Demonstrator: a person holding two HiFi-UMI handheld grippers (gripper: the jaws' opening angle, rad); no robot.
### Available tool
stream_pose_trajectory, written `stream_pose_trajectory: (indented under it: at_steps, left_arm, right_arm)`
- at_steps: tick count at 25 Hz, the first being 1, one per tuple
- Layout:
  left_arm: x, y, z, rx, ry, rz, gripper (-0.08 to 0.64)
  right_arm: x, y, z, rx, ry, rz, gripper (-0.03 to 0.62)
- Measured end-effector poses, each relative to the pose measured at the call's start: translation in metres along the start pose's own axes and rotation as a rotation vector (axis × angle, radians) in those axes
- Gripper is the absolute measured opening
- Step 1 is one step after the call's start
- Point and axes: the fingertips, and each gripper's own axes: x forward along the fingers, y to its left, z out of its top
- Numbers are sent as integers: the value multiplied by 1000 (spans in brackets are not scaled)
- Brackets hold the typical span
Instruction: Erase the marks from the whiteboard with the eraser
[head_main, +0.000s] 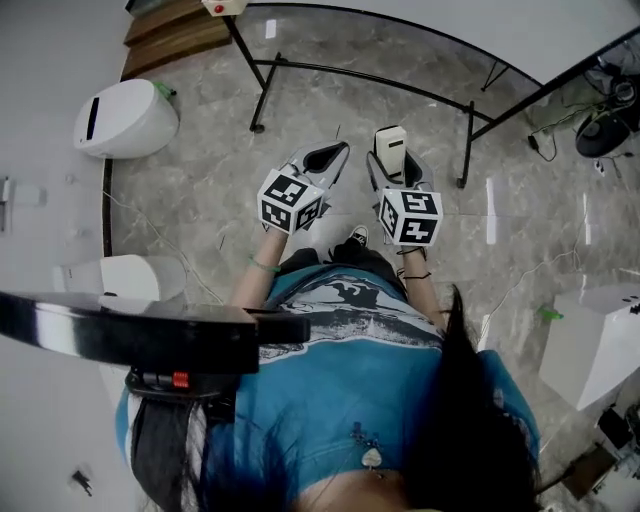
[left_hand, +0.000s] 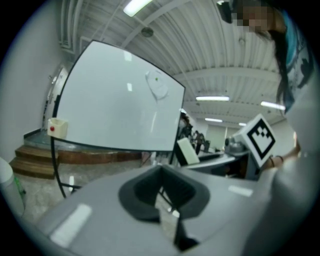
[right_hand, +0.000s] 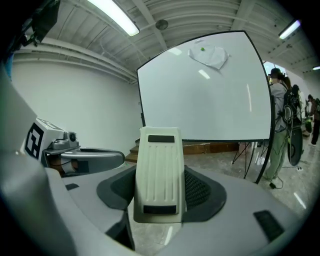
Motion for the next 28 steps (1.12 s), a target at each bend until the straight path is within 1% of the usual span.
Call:
stream_pose_trajectory:
  at_steps: [4, 8, 10, 15, 19, 28]
  left_arm:
    - [-57, 26, -20, -28, -10, 38, 3]
    - [-102, 37, -39, -55, -2, 48, 3]
    - [-120, 38, -49, -60, 10, 39, 3]
    - [-158, 40, -64, -67, 14, 19, 3]
    - [-178, 39, -68, -74, 4, 14, 3]
    - [-193, 20, -67, -66, -17, -14, 3]
  right_arm:
    - [5, 60, -20, 50, 22, 42, 264]
    - [-2, 106, -39, 13, 53, 38, 264]
    - [-7, 126, -49, -7, 65, 31, 264]
    - [-15, 168, -71, -20, 93, 21, 264]
    - [-24, 185, -78, -28, 99, 11, 264]
    - [-46, 195, -85, -33, 96, -8, 264]
